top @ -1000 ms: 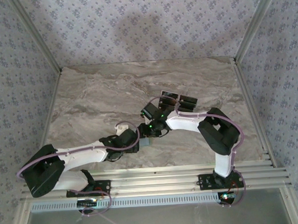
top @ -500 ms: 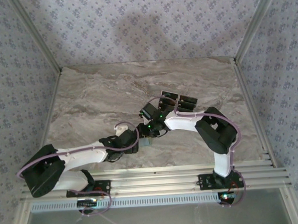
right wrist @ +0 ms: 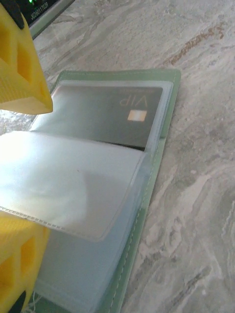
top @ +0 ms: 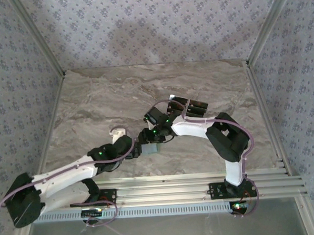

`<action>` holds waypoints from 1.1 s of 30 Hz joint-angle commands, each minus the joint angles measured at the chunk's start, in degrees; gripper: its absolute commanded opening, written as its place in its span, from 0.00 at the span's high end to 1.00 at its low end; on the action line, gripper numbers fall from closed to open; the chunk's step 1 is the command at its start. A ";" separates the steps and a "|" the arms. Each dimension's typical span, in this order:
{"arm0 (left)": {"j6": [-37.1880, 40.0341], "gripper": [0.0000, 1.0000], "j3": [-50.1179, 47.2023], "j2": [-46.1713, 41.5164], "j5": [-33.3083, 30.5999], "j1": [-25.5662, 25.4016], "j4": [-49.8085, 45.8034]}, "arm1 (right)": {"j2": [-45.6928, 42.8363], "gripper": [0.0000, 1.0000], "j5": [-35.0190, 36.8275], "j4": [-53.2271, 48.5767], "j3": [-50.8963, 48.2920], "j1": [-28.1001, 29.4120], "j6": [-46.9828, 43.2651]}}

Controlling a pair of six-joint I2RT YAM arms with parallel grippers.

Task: Put the credit cards into the card holder

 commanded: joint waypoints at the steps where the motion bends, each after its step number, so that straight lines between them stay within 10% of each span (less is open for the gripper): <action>1: -1.84 0.00 -0.73 -5.15 -2.06 1.75 -5.52 | -0.59 0.47 0.78 -2.96 2.91 1.41 0.66; 19: -3.27 0.00 -1.62 -12.75 0.02 5.00 -8.31 | 12.78 0.47 1.62 -6.02 14.90 5.69 1.93; 33: -2.59 0.00 0.06 -8.16 1.77 5.50 -6.97 | -0.97 0.46 -0.24 -8.74 14.83 0.60 -5.18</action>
